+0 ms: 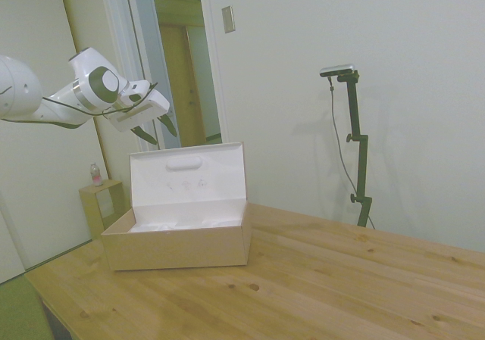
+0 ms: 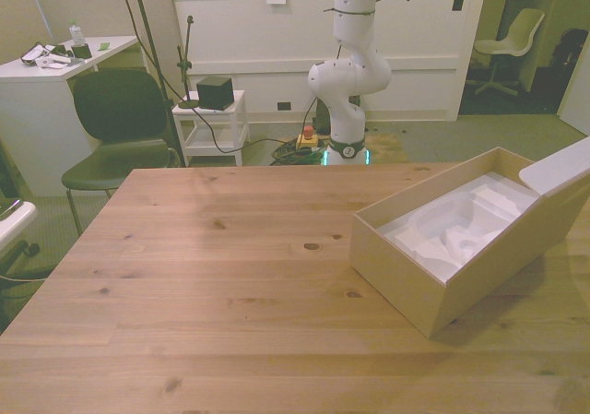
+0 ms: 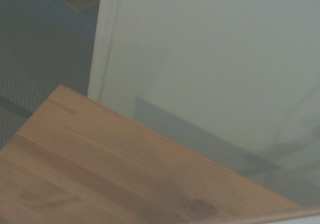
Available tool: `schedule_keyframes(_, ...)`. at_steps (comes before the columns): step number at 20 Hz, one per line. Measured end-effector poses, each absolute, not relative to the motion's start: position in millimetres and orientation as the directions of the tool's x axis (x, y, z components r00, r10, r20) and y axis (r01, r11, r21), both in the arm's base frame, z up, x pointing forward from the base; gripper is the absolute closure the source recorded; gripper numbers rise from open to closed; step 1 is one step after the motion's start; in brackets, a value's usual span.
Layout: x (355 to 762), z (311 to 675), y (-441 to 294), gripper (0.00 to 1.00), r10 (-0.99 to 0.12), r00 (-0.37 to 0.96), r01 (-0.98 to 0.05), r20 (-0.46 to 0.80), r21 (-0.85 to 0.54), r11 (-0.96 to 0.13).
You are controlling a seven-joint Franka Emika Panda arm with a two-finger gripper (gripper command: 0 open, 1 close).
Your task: Close the box
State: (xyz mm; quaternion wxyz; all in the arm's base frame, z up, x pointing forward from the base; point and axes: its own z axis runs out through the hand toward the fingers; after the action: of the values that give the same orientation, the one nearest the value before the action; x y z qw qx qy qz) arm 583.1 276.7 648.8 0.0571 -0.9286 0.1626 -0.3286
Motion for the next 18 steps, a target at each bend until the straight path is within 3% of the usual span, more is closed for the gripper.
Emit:
schedule_keyframes(7,616.6,625.2,262.8,0.0,-0.363,0.737,-0.311,0.571,-0.19,-0.931)
schedule_keyframes(10,616.1,626.5,250.9,0.0,-0.409,0.745,-0.388,0.527,-0.155,-0.908)
schedule_keyframes(18,551.4,652.4,223.7,0.0,-0.616,0.708,-0.598,0.345,-0.173,-0.783)
